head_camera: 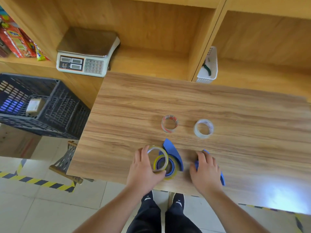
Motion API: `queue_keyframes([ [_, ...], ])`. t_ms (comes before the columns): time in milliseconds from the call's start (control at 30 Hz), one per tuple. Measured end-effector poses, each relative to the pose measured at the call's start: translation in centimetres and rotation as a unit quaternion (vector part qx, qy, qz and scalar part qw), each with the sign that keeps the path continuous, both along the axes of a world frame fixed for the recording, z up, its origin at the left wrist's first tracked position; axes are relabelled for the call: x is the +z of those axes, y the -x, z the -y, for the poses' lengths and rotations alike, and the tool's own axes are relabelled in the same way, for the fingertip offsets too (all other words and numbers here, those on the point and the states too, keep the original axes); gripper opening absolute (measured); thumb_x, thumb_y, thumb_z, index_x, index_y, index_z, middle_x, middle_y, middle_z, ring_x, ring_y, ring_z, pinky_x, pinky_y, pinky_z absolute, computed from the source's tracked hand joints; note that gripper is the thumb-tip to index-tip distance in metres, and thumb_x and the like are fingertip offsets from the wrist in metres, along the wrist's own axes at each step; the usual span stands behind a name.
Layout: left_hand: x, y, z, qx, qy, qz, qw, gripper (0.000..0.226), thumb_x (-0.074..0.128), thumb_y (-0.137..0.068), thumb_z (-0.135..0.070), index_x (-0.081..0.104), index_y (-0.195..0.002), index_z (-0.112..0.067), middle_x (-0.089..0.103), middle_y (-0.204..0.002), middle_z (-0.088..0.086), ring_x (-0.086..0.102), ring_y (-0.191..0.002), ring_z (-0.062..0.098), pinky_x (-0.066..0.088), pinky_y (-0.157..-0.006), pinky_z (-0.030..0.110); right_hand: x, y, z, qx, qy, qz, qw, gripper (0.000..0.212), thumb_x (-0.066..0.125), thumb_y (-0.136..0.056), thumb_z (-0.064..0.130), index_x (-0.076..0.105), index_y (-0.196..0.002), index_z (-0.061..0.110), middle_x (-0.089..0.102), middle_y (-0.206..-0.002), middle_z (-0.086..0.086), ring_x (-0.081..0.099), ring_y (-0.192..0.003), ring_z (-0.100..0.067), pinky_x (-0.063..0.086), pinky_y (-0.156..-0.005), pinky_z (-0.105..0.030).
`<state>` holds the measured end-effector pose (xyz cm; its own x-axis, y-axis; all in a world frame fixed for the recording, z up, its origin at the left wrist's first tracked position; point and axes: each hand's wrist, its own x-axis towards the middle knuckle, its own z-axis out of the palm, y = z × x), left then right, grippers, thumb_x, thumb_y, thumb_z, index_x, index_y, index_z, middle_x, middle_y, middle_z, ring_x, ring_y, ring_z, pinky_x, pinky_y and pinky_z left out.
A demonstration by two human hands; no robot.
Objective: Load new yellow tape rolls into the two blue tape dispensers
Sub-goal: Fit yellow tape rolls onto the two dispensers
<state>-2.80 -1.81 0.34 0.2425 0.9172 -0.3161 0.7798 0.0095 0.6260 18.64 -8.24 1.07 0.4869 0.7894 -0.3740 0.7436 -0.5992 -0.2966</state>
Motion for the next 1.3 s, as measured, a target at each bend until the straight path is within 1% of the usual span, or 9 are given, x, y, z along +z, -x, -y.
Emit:
queue_keyframes([
  [133,0.3,-5.2,2.6,-0.027,-0.018,0.022,0.999,0.109,0.082,-0.062,-0.055,0.025,-0.15,-0.028,0.031,-0.134,-0.009,0.045,-0.128,0.017,0.047,-0.103,0.035,-0.6,-4.7,2.7,-0.08,0.007,-0.027,0.996,0.048,0.06,-0.092,0.025,0.051,-0.139,0.018,0.053,-0.142,-0.007,0.048,-0.124,-0.036,0.042,-0.101,-0.048],
  [267,0.2,-9.8,5.8,-0.067,-0.014,0.028,0.997,0.108,0.081,-0.065,-0.056,0.024,-0.151,-0.027,0.033,-0.137,-0.009,0.037,-0.132,0.015,0.042,-0.106,0.029,-1.5,-8.2,5.1,-0.115,0.005,-0.092,0.989,0.05,0.053,-0.097,0.023,0.046,-0.146,0.016,0.052,-0.144,-0.011,0.05,-0.127,-0.037,0.043,-0.103,-0.047],
  [433,-0.7,-13.9,8.4,-0.091,0.0,0.014,0.996,0.106,0.079,-0.064,-0.053,0.024,-0.151,-0.026,0.034,-0.136,-0.009,0.04,-0.132,0.015,0.044,-0.102,0.027,-1.9,-10.6,6.4,-0.143,-0.009,-0.159,0.977,0.048,0.046,-0.101,0.02,0.043,-0.148,0.014,0.052,-0.146,-0.015,0.05,-0.131,-0.035,0.041,-0.109,-0.046],
  [533,-1.3,-15.8,9.4,-0.091,0.018,-0.003,0.996,0.106,0.081,-0.064,-0.05,0.026,-0.15,-0.025,0.035,-0.134,-0.008,0.04,-0.13,0.017,0.044,-0.1,0.027,-1.9,-11.4,6.7,-0.139,0.0,-0.184,0.973,0.049,0.045,-0.101,0.022,0.041,-0.149,0.017,0.05,-0.147,-0.014,0.051,-0.13,-0.034,0.042,-0.108,-0.044],
  [667,-2.1,-17.6,10.3,-0.06,0.04,-0.023,0.997,0.107,0.083,-0.064,-0.05,0.026,-0.15,-0.021,0.036,-0.135,-0.004,0.043,-0.128,0.02,0.048,-0.098,0.032,-1.9,-11.8,7.0,-0.124,0.017,-0.207,0.97,0.05,0.043,-0.102,0.027,0.038,-0.151,0.021,0.048,-0.15,-0.01,0.052,-0.13,-0.031,0.045,-0.106,-0.044],
  [800,-2.7,-18.4,10.9,-0.044,0.036,-0.042,0.998,0.106,0.083,-0.064,-0.05,0.028,-0.149,-0.016,0.038,-0.136,0.0,0.043,-0.13,0.023,0.048,-0.098,0.034,-2.2,-12.1,7.1,-0.109,0.03,-0.219,0.969,0.05,0.041,-0.102,0.03,0.037,-0.152,0.023,0.047,-0.152,-0.007,0.056,-0.127,-0.029,0.048,-0.103,-0.044],
  [933,-3.1,-19.2,11.3,-0.021,0.03,-0.039,0.999,0.105,0.081,-0.063,-0.053,0.031,-0.147,-0.014,0.041,-0.133,0.001,0.045,-0.126,0.024,0.05,-0.097,0.035,-2.2,-12.2,7.2,-0.102,0.028,-0.233,0.967,0.05,0.041,-0.102,0.031,0.037,-0.152,0.025,0.046,-0.152,-0.004,0.056,-0.125,-0.028,0.053,-0.097,-0.046],
  [1100,-3.8,-20.2,11.5,-0.014,0.03,-0.058,0.998,0.106,0.084,-0.063,-0.05,0.032,-0.147,-0.012,0.043,-0.132,0.004,0.046,-0.124,0.025,0.049,-0.096,0.034,-2.3,-12.4,7.2,-0.093,0.03,-0.236,0.967,0.05,0.041,-0.102,0.03,0.037,-0.152,0.024,0.045,-0.153,-0.004,0.054,-0.128,-0.026,0.05,-0.101,-0.042],
  [1300,-5.4,-20.4,11.1,-0.006,0.073,-0.072,0.995,0.107,0.085,-0.065,-0.043,0.025,-0.149,-0.016,0.038,-0.135,0.002,0.042,-0.128,0.026,0.049,-0.1,0.035,-2.4,-12.7,7.3,-0.089,0.029,-0.232,0.968,0.049,0.042,-0.103,0.031,0.037,-0.151,0.024,0.044,-0.154,-0.002,0.056,-0.127,-0.026,0.049,-0.1,-0.041],
])
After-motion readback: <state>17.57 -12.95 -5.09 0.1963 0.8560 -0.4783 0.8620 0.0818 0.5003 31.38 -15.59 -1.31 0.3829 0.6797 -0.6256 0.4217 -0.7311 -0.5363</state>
